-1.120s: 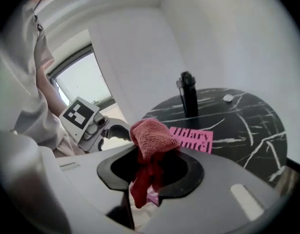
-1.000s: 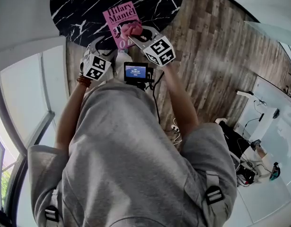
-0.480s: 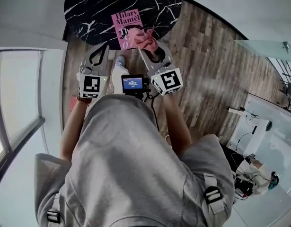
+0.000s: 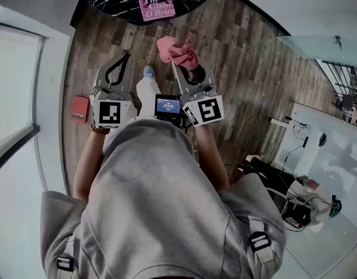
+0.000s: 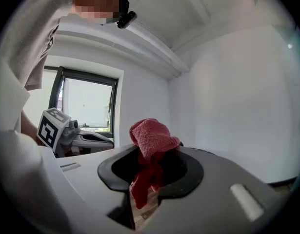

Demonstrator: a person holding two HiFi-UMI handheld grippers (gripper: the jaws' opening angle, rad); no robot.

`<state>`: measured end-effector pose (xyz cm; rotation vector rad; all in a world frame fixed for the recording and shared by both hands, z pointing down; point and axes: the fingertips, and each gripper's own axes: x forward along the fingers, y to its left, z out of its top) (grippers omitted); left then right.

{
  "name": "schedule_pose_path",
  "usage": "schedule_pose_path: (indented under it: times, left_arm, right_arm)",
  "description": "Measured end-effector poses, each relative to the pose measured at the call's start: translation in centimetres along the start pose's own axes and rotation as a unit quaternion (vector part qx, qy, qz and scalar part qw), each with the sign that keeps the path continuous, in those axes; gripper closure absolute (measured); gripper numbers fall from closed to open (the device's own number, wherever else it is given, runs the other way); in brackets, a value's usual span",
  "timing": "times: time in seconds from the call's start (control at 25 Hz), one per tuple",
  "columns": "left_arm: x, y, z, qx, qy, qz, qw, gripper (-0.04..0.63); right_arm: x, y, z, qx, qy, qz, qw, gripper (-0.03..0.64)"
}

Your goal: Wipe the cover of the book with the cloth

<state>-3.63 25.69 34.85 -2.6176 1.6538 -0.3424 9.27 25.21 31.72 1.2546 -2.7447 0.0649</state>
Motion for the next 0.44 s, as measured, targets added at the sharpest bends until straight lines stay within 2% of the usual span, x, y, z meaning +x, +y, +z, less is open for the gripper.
schedule_pose_path:
  times: [0.28,0.44]
  left_arm:
    - [-3.8,-6.3,1.4,0.023,-0.01,0.036,0.999,0.595]
    - [-5.5,-10.8,2.5,0.004,0.01,0.067,0.9977,0.595]
  right_arm:
    - [-8.1,-1.3,0.2,-0.005,-0.017,0.013,1.0,0.491]
    - [-12.7,-3.0,-0.3,-0.01,-0.015,0.036,0.999,0.491]
